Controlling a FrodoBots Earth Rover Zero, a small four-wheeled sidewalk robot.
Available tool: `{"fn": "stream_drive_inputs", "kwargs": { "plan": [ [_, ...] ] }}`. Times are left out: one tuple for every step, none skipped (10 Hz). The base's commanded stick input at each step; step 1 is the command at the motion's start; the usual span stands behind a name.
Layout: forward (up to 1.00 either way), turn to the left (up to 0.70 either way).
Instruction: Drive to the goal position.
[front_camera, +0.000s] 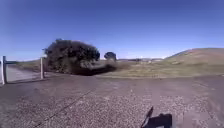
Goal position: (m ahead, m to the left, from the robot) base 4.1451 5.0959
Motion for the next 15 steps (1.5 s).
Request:
{"fn": "stream_drive_inputs", "kwargs": {
  "plan": [
    [0.7, 0.35],
    [0.7, 0.35],
    [0.7, 0.35],
    [0.7, 0.35],
    [0.7, 0.35],
    [0.7, 0.35],
    [0.7, 0.35],
    [0.7, 0.35],
    [0.7, 0.35],
    [0.7, 0.35],
    [0.7, 0.35],
    [0.7, 0.35],
    [0.7, 0.35],
    [0.7, 0.35],
    [0.7, 0.35]
  ]
}}
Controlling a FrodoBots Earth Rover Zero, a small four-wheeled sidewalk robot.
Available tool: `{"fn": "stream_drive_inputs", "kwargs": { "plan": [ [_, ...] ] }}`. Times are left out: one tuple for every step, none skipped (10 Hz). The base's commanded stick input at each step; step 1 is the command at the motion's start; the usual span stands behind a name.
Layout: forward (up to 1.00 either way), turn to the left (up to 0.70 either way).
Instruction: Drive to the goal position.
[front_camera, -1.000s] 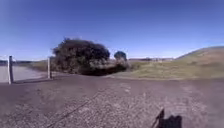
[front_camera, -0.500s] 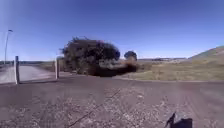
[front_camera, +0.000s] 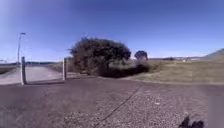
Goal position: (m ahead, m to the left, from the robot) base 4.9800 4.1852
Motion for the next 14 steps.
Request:
{"fn": "stream_drive_inputs", "kwargs": {
  "plan": [
    [0.7, 0.35],
    [0.7, 0.35],
    [0.7, 0.35],
    [0.7, 0.35],
    [0.7, 0.35],
    [0.7, 0.35],
    [0.7, 0.35],
    [0.7, 0.35],
    [0.7, 0.35],
    [0.7, 0.35],
    [0.7, 0.35],
    [0.7, 0.35],
    [0.7, 0.35],
    [0.7, 0.35]
  ]
}}
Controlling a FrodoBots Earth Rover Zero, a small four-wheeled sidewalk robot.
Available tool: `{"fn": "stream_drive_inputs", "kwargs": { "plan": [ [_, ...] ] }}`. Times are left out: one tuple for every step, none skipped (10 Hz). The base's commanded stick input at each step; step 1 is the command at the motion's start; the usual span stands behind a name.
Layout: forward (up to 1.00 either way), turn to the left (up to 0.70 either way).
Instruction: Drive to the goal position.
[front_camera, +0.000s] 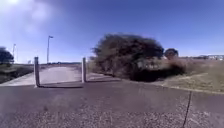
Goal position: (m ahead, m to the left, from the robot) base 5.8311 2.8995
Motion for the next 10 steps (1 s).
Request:
{"fn": "stream_drive_inputs", "kwargs": {
  "plan": [
    [0.7, 0.35],
    [0.7, 0.35],
    [0.7, 0.35],
    [0.7, 0.35],
    [0.7, 0.35],
    [0.7, 0.35],
    [0.7, 0.35],
    [0.7, 0.35],
    [0.7, 0.35],
    [0.7, 0.35]
  ]
}}
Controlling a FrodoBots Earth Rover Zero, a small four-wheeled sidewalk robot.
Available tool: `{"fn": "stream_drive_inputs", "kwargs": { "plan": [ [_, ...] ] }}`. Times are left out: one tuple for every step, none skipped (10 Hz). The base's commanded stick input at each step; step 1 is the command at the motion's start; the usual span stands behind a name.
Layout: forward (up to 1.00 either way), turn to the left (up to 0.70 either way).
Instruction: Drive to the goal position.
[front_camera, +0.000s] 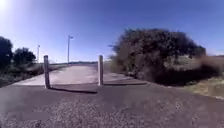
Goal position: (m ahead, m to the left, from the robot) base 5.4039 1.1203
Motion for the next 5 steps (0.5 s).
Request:
{"fn": "stream_drive_inputs", "kwargs": {
  "plan": [
    [0.7, 0.35],
    [0.7, 0.35],
    [0.7, 0.35],
    [0.7, 0.35],
    [0.7, 0.35]
  ]
}}
